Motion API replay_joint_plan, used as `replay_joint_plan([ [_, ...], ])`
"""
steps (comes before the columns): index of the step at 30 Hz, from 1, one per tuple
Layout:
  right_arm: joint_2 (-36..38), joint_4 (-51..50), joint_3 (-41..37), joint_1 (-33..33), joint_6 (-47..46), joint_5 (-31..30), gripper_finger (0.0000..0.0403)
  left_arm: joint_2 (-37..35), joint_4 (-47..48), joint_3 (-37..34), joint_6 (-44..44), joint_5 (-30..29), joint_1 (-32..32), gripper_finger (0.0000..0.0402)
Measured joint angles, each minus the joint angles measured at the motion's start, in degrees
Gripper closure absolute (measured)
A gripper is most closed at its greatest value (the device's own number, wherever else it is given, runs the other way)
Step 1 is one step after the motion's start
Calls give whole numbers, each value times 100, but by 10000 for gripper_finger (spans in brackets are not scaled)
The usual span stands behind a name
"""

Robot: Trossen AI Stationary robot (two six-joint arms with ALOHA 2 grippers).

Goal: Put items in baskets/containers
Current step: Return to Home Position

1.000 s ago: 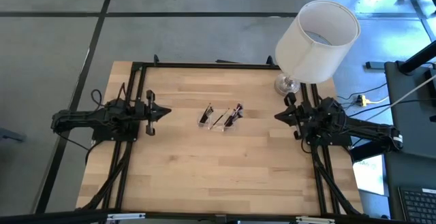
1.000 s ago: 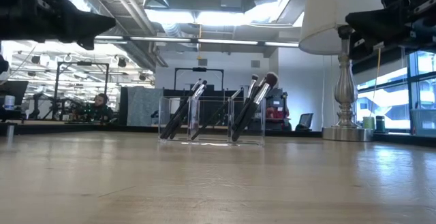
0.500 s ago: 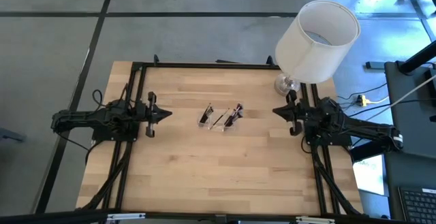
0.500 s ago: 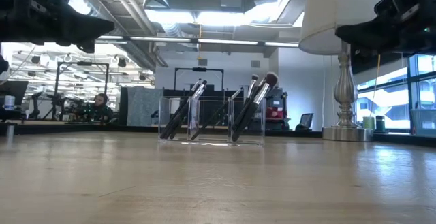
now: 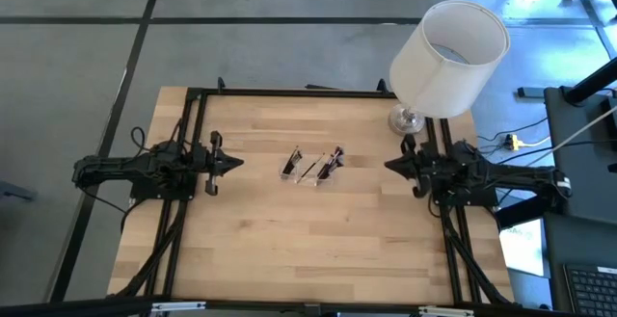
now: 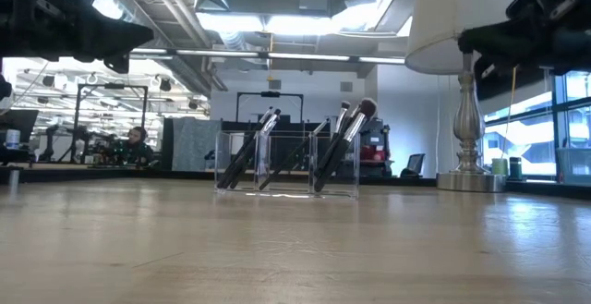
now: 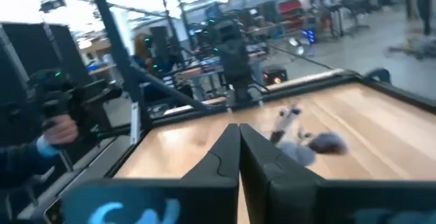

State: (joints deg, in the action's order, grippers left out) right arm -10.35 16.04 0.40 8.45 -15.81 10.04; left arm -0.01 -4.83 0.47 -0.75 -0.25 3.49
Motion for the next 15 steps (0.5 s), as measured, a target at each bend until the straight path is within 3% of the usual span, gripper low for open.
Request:
replay_joint_plan([
  [6,0,166,0,-147,119,-11,399,0,36,0,146,-174,0,393],
  [11,0,-96,0,-164,227,-700,399,0,49,0,148,-173,0,392],
  [15,-6,-243,0,-164,614,-733,399,0,356,0,63,-173,0,397],
])
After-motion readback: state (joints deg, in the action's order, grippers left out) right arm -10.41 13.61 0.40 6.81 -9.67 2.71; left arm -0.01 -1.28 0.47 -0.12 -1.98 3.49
